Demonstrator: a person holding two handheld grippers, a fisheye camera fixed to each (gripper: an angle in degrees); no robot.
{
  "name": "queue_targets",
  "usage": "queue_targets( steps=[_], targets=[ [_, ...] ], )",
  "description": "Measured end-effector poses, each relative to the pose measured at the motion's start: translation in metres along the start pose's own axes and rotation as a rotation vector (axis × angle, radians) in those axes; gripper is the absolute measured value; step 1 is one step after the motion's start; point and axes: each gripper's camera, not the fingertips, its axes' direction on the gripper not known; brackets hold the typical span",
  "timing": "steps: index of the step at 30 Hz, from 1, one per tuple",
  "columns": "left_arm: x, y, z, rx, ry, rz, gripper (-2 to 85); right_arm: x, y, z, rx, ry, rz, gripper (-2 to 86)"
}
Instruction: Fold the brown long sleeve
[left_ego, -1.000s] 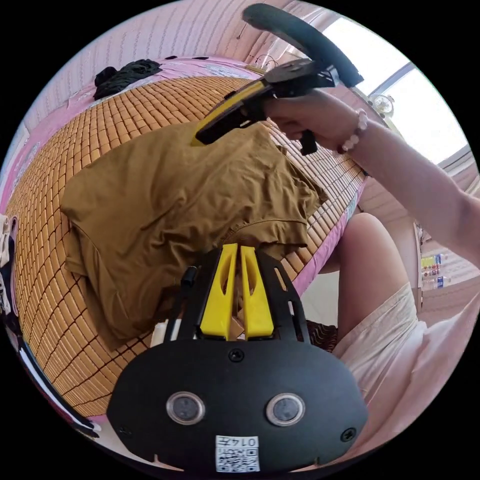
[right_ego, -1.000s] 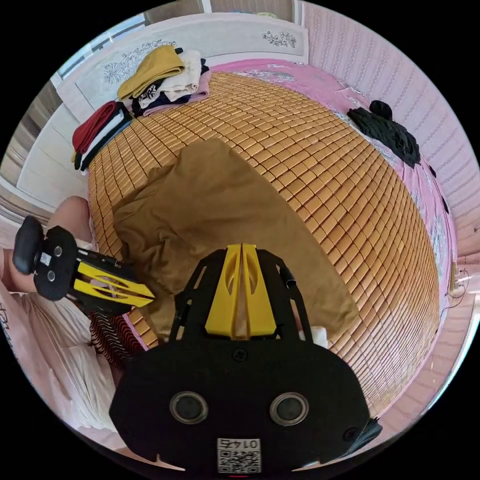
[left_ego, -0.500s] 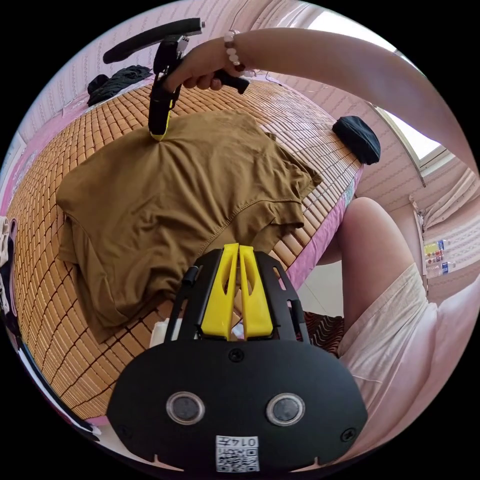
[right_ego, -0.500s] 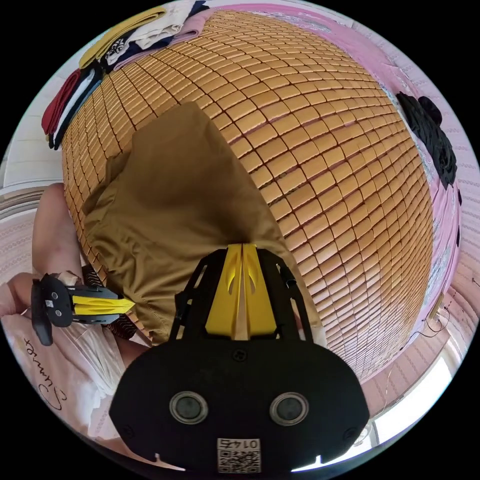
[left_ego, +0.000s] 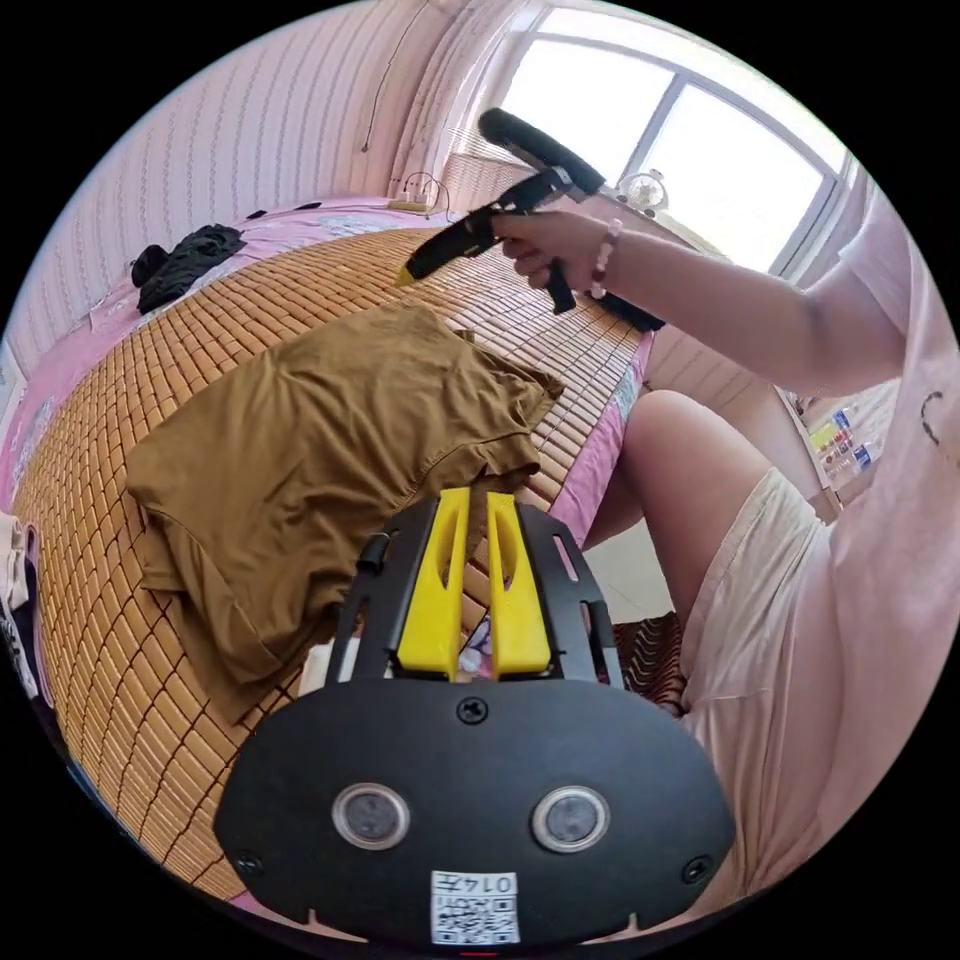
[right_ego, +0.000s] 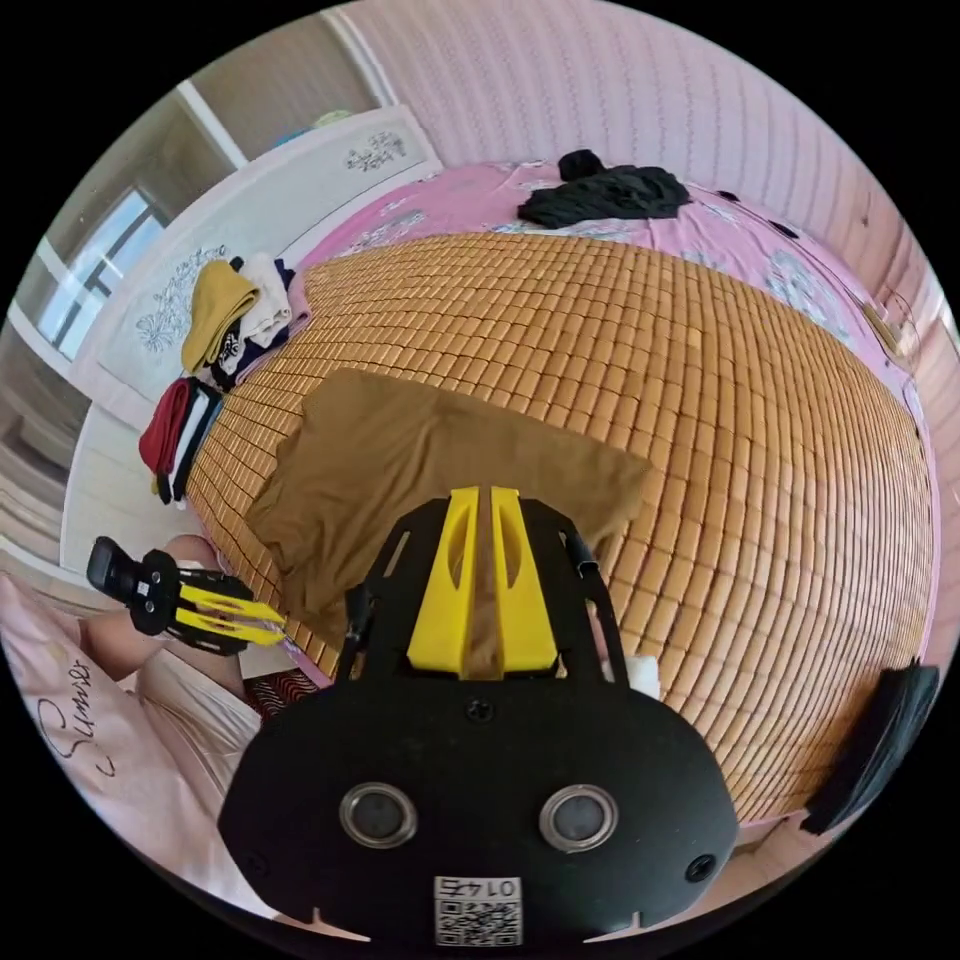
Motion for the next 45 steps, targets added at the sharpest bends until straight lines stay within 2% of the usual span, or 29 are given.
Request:
queue_targets(
  steps=[4, 8, 12, 17, 19, 21, 24, 27, 29, 33, 36, 42, 45],
  targets=[
    [0.016, -0.008, 0.016, 0.081, 0.016, 0.065, 8.2, 0.044, 0.092, -0.005, -0.129, 0.050, 0.195, 8.0],
    [0.036, -0.029, 0.051, 0.053, 0.109, 0.126, 13.8, 0.075, 0.131, 0.001, -0.191, -0.030, 0.301, 5.2],
    [0.053, -0.045, 0.087, -0.008, 0.097, 0.174, 16.7, 0.096, 0.145, -0.020, -0.114, -0.101, 0.366, 0.7],
    [0.062, -0.066, 0.126, -0.118, 0.114, 0.150, 18.7, 0.115, 0.166, -0.063, 0.045, -0.383, 0.411, 0.1],
    [0.069, -0.070, 0.131, -0.157, 0.067, 0.159, 16.3, 0.115, 0.174, -0.073, 0.062, -0.473, 0.406, 0.3],
    [0.077, -0.065, 0.119, -0.161, -0.038, 0.137, 4.8, 0.110, 0.182, -0.083, 0.059, -0.505, 0.362, 0.7],
    [0.089, -0.047, 0.095, -0.191, 0.057, 0.145, 0.3, 0.109, 0.201, -0.102, 0.080, -0.495, 0.340, 1.7],
    [0.104, -0.019, 0.070, -0.178, 0.070, 0.154, -0.4, 0.136, 0.231, -0.108, 0.148, -0.362, 0.499, 5.4],
    [0.113, -0.005, 0.056, -0.180, 0.054, 0.167, -0.6, 0.166, 0.249, -0.098, 0.135, -0.393, 0.669, 11.2],
    [0.121, 0.016, 0.028, -0.155, 0.041, 0.130, -0.8, 0.188, 0.266, -0.071, 0.051, -0.451, 0.852, 14.0],
    [0.121, 0.025, 0.011, -0.120, 0.027, 0.105, -0.9, 0.188, 0.278, -0.072, 0.119, -0.440, 0.895, 12.3],
    [0.118, 0.042, -0.017, -0.074, 0.067, 0.101, -0.9, 0.196, 0.307, -0.071, 0.258, -0.599, 0.999, 3.1],
    [0.117, 0.054, -0.030, -0.053, 0.057, 0.092, -0.9, 0.190, 0.319, -0.084, 0.369, -0.729, 0.970, 1.4]
  ],
)
